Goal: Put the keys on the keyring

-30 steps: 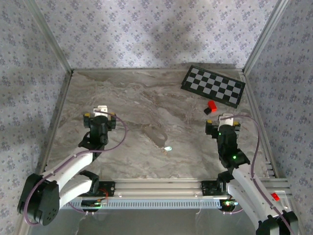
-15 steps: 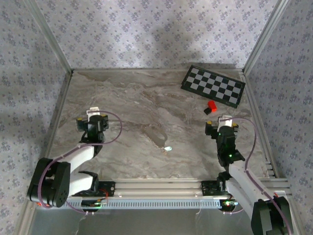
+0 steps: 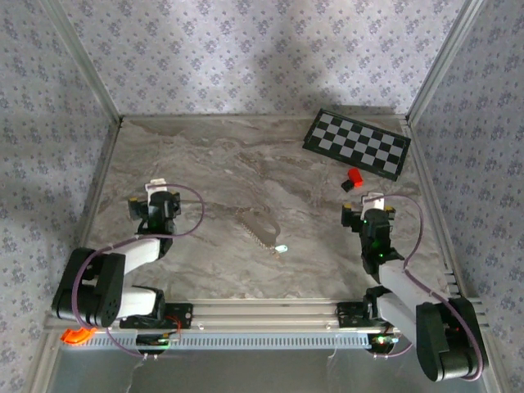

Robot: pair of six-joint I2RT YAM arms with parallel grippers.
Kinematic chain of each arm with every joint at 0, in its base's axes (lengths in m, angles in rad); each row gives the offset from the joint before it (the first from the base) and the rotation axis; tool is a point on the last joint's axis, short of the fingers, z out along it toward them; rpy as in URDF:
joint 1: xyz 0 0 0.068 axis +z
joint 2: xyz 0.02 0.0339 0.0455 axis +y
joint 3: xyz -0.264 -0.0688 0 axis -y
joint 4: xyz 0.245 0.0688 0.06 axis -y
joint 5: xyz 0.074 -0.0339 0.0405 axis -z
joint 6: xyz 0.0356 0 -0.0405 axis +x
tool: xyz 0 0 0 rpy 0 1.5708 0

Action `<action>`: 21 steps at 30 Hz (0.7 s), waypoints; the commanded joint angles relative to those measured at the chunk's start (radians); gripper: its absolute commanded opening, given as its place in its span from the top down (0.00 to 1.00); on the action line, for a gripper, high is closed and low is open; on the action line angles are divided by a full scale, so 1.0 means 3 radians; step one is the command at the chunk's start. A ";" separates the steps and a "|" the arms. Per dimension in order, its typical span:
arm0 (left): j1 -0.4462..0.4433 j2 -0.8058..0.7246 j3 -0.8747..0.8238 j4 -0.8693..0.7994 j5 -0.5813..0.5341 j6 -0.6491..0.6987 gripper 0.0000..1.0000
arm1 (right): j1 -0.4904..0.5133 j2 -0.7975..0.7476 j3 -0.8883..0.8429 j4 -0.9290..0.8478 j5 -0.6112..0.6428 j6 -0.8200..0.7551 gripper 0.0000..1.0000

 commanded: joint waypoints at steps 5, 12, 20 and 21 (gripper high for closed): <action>0.0103 0.0137 0.0186 0.0233 0.0206 0.0027 0.00 | -0.0049 0.0369 0.0120 0.0599 -0.0170 -0.0133 0.00; 0.0138 0.0257 0.0156 0.0559 0.0398 0.0041 0.00 | -0.0107 0.0778 0.0244 0.0909 -0.0352 -0.0234 0.00; 0.0138 0.0357 0.0082 0.0854 0.0470 0.0147 0.00 | -0.0157 0.1152 0.0362 0.1264 -0.0476 -0.0396 0.00; 0.0142 0.0385 0.0084 0.0882 0.0475 0.0154 0.00 | -0.0164 0.1193 0.0347 0.1319 -0.0520 -0.0423 0.00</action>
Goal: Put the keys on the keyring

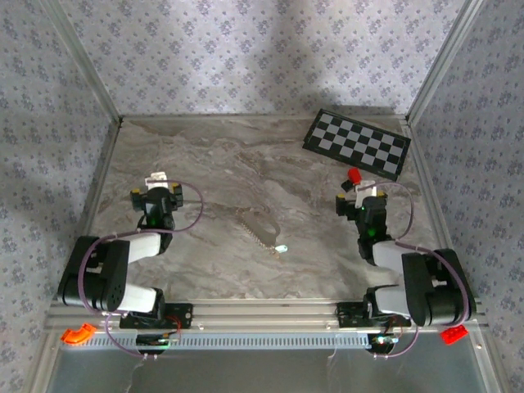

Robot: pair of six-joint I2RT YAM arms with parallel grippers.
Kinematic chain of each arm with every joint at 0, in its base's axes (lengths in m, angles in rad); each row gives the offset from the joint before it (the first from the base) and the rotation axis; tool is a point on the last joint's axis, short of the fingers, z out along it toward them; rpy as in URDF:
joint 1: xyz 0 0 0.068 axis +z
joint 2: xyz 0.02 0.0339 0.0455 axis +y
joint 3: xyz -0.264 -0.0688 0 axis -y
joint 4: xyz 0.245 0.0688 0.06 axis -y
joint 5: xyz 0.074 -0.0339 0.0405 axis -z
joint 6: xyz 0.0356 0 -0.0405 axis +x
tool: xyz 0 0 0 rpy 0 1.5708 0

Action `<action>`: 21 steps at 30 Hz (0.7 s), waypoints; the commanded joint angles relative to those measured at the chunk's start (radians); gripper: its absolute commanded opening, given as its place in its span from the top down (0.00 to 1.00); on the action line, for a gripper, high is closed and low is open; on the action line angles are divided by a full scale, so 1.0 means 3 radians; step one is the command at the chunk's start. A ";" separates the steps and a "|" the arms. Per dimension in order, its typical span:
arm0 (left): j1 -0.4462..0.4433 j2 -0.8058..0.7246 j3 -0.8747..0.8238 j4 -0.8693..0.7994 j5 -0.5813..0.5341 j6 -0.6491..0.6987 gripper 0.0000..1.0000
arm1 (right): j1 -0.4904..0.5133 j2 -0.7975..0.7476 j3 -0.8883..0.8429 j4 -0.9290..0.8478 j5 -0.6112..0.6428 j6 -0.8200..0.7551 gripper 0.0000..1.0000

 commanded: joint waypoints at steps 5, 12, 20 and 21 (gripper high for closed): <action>0.0040 0.0156 -0.0007 0.0359 0.0087 0.0060 0.01 | -0.0068 0.0350 0.0049 0.0618 -0.0075 -0.0143 0.00; 0.0066 0.0280 0.0019 0.0440 0.0143 0.0068 0.00 | -0.0226 0.0605 0.0125 0.0686 -0.0139 0.0019 0.00; 0.0137 0.0281 0.0070 0.0323 0.0343 0.0033 0.00 | -0.0345 0.0788 0.0326 0.0493 -0.0217 0.0144 0.00; 0.0159 0.0286 0.0091 0.0282 0.0384 0.0022 0.00 | -0.0350 0.0795 0.0338 0.0470 -0.0211 0.0153 0.00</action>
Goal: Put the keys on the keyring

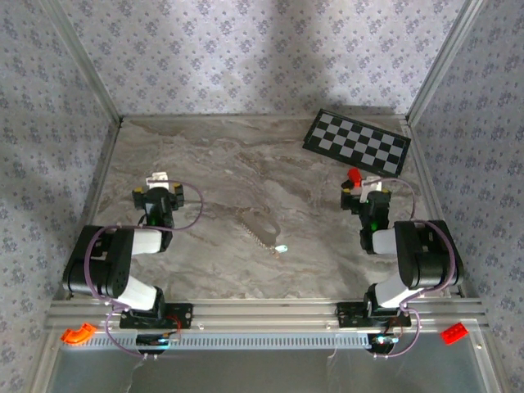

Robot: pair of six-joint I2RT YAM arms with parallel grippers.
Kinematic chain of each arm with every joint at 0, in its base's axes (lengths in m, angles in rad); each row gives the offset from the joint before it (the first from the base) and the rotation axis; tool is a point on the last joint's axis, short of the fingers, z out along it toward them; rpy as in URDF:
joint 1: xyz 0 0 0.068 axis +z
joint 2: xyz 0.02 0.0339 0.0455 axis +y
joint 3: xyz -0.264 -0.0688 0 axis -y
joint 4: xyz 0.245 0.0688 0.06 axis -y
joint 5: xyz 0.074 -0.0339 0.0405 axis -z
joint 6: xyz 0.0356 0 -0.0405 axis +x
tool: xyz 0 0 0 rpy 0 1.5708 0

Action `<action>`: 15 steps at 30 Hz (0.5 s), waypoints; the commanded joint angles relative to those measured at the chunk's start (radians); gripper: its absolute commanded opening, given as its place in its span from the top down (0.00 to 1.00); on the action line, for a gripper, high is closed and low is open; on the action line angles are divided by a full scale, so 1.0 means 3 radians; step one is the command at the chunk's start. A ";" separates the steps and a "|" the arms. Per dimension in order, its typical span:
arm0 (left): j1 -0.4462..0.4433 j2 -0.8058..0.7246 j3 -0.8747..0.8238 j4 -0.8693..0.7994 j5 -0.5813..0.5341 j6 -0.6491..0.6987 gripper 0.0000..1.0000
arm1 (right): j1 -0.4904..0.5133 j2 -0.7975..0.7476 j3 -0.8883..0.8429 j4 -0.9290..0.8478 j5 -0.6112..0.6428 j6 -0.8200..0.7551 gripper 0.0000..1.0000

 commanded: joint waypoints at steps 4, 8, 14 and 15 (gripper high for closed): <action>0.0142 0.0038 0.0177 -0.0159 0.0336 -0.0073 0.00 | -0.0107 0.0024 0.0141 -0.0107 0.0018 0.0210 0.00; 0.0298 0.0098 0.0119 -0.0064 0.0532 -0.0215 0.00 | -0.0113 0.0026 0.0147 -0.0091 0.0043 0.0204 0.00; 0.0329 0.0199 0.0066 0.0126 0.0514 -0.0250 0.00 | -0.0115 0.0028 0.0148 -0.0096 0.0045 0.0204 0.00; 0.0327 0.0188 0.0067 0.0108 0.0521 -0.0251 0.00 | -0.0118 0.0029 0.0152 -0.0096 0.0048 0.0200 0.00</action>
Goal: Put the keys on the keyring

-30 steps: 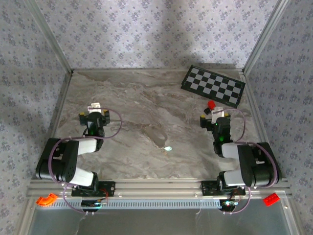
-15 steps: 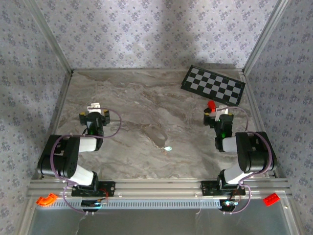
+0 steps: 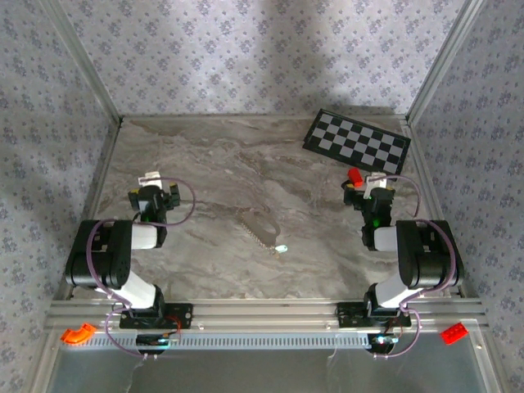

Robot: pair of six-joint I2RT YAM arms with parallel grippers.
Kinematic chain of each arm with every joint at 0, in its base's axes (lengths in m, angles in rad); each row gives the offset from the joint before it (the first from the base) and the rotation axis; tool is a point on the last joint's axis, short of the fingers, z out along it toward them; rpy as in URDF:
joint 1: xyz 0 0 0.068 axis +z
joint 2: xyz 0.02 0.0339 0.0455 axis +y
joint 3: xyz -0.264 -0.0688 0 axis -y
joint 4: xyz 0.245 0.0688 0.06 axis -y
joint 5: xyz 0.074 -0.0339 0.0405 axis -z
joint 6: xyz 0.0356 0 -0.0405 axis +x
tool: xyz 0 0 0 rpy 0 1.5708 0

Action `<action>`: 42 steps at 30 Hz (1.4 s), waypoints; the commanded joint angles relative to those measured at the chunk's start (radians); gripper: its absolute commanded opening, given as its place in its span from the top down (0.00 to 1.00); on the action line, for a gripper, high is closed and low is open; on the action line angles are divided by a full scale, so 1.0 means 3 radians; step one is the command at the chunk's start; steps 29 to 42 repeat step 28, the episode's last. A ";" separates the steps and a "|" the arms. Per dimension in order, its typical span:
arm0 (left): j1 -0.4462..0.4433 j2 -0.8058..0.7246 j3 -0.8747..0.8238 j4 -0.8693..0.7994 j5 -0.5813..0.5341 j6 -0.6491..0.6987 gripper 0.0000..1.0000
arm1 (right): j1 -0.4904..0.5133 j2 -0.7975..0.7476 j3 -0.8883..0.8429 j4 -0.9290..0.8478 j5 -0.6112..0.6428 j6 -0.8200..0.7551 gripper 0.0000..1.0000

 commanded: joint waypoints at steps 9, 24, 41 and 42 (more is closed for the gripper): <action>0.0004 0.0005 -0.0031 0.0182 0.0083 -0.0043 0.00 | 0.0009 0.0029 0.0081 -0.0047 0.0099 0.0034 0.00; 0.0008 0.0008 -0.0019 0.0165 0.0128 -0.0034 0.00 | 0.0015 0.0027 0.0084 -0.0053 0.0110 0.0027 0.00; 0.0005 0.0012 -0.0020 0.0163 0.0128 -0.0035 0.00 | 0.0016 0.0028 0.0079 -0.0048 0.0112 0.0027 0.00; 0.0005 0.0012 -0.0020 0.0163 0.0128 -0.0035 0.00 | 0.0016 0.0028 0.0079 -0.0048 0.0112 0.0027 0.00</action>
